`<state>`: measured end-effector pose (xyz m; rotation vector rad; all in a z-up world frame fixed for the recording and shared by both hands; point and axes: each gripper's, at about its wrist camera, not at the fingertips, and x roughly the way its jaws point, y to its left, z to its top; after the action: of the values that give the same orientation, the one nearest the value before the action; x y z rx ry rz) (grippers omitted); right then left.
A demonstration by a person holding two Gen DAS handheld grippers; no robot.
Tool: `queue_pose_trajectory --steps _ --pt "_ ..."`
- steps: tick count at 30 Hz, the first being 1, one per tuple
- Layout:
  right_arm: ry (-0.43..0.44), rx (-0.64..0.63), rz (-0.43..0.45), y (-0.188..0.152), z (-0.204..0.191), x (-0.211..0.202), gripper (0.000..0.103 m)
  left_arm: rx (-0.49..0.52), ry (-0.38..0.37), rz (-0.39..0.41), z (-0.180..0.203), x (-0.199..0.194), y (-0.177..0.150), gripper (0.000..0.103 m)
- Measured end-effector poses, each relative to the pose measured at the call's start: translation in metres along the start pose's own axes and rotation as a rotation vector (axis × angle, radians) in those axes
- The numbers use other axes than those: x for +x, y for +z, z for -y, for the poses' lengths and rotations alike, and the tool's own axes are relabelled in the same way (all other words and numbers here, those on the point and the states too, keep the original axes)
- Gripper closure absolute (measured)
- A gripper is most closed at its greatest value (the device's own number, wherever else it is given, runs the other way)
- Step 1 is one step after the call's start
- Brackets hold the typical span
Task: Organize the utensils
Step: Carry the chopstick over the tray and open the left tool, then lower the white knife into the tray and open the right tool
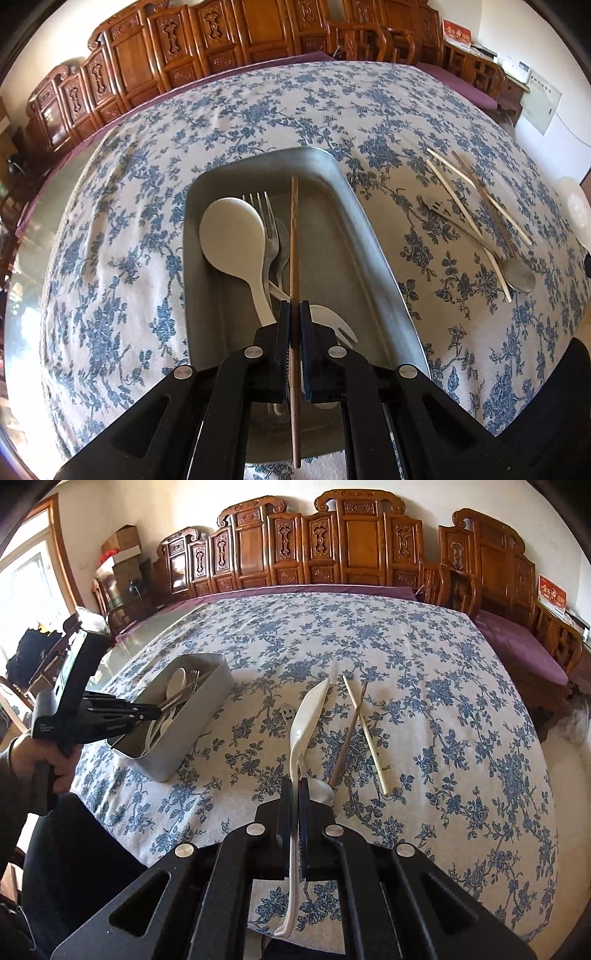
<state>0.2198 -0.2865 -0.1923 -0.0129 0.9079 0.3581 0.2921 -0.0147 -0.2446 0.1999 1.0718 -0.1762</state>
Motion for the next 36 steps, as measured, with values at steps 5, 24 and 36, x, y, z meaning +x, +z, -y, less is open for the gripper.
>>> queue_pose_trajectory --steps 5,24,36 --pt "0.001 0.019 -0.006 0.001 0.001 0.003 0.099 -0.008 -0.023 0.002 0.001 0.003 0.005 0.099" --pt "0.104 -0.014 -0.003 0.029 -0.061 0.029 0.099 -0.060 -0.004 0.087 -0.040 -0.048 -0.007 0.087" --pt "0.208 -0.016 -0.021 0.080 -0.132 0.071 0.098 -0.122 -0.007 0.134 -0.087 -0.085 -0.033 0.087"
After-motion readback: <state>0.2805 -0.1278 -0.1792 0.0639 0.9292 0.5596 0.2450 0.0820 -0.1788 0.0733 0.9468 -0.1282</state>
